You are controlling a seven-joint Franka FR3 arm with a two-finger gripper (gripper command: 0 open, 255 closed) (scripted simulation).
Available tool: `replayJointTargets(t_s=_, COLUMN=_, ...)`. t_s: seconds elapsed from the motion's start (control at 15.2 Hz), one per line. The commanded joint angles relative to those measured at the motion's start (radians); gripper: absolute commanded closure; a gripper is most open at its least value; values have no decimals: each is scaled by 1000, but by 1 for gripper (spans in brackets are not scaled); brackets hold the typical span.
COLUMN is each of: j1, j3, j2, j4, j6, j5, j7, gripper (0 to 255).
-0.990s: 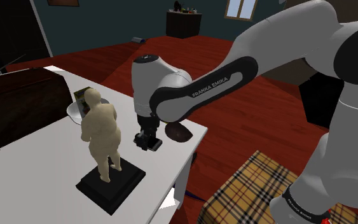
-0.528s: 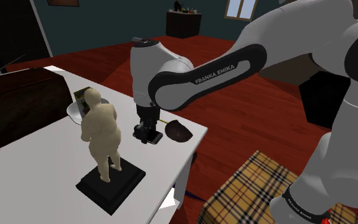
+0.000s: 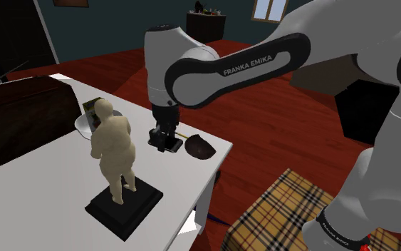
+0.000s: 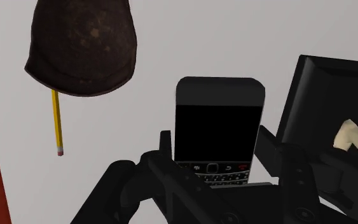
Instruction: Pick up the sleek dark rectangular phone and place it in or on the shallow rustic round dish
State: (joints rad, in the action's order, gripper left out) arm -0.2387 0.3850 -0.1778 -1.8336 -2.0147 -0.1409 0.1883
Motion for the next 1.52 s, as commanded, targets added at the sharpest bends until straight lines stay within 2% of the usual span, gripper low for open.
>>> replayJointTargets(t_s=0.0, j1=1, j3=0, j2=7, j4=20, j6=26, j5=4, j7=-5, gripper=255)
replayJointTargets(t_s=0.07, j1=1, j3=1, j2=8, j4=23, j6=30, j5=5, j7=-6, gripper=255)
replayJointTargets(t_s=0.46, j1=82, j3=-47, j2=180, j4=-177, j6=-19, j5=77, j7=-155, gripper=255)
replayJointTargets(t_s=0.79, j1=136, j3=-114, j2=312, j4=-318, j6=-41, j5=120, j7=-296, gripper=255)
replayJointTargets(t_s=1.45, j1=136, j3=-110, j2=260, j4=-403, j6=-176, j5=102, j7=-277, gripper=255)
